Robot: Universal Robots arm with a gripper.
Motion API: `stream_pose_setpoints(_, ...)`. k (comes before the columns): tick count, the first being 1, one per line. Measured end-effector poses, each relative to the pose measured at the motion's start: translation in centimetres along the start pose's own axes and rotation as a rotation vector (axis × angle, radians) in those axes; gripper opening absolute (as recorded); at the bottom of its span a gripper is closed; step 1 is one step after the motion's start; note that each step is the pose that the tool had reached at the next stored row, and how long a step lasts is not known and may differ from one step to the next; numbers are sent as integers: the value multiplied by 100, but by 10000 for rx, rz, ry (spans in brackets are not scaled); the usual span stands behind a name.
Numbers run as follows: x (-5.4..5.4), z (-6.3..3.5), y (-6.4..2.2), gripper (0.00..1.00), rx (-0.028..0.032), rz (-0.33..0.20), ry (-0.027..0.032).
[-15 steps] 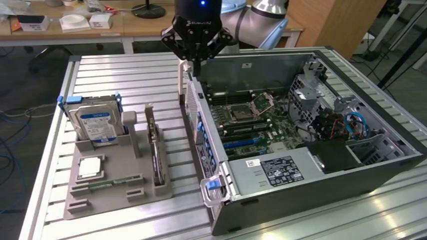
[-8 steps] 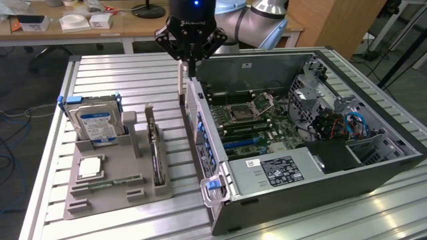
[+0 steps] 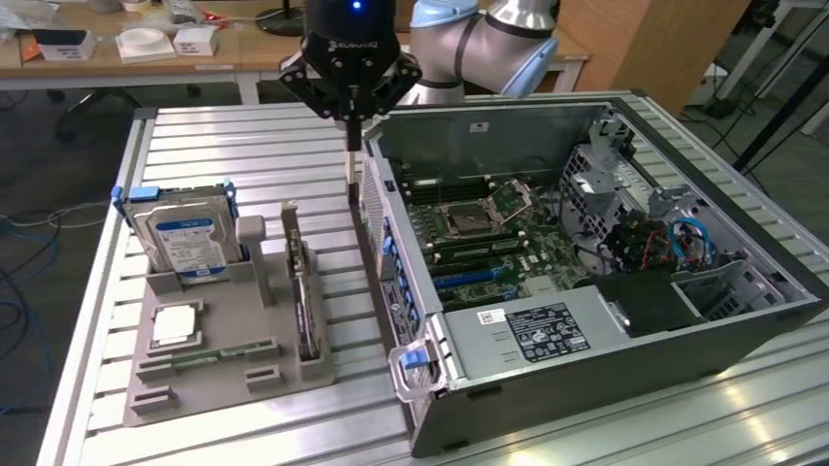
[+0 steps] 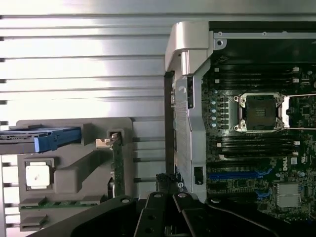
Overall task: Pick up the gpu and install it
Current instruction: 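Reach for the gpu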
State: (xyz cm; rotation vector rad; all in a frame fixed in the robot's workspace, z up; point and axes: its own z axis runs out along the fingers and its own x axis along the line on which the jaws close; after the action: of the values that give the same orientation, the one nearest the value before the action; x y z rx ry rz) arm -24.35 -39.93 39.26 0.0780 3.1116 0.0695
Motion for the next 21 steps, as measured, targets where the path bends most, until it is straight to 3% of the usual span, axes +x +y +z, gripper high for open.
stream_pose_setpoints(15, 561, -10, -40, 11, -2, -54, 2)
stream_pose_setpoints(21, 673, -11, -56, 11, -2, -53, 2)
